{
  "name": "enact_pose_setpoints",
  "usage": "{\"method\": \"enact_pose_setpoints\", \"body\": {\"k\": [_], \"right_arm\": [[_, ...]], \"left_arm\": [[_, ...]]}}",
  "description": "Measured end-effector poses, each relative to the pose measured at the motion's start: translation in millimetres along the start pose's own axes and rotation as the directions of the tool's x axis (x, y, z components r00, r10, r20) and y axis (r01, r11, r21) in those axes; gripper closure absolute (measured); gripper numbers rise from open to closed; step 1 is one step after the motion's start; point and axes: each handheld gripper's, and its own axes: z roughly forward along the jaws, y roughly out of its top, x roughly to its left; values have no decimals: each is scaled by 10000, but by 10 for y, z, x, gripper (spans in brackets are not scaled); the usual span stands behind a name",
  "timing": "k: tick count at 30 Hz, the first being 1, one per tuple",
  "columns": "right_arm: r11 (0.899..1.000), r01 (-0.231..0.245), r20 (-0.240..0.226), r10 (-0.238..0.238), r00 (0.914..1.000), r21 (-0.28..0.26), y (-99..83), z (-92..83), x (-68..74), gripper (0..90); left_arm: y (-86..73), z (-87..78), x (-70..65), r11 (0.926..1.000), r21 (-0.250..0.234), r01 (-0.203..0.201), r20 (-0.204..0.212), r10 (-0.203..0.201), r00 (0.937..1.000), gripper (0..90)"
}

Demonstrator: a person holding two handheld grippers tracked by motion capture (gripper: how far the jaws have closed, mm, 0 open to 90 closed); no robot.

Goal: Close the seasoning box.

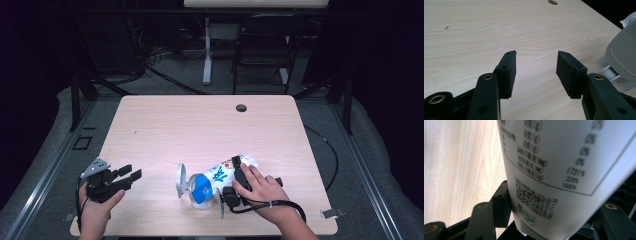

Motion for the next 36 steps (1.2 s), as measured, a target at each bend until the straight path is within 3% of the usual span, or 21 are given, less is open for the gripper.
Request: {"method": "enact_pose_setpoints", "body": {"k": [7, 36], "right_arm": [[9996, 196, 60, -198, 9998, 197, 9, -17, -13, 414], [9997, 219, 71, -220, 9997, 65, 7, -7, -11, 415]], "left_arm": [[0, -1, 0, 10000, 5, 2, 1, -2, 10000, 509], [-3, -9, 9, 10000, -54, 63, -4, -63, 10000, 509]]}}
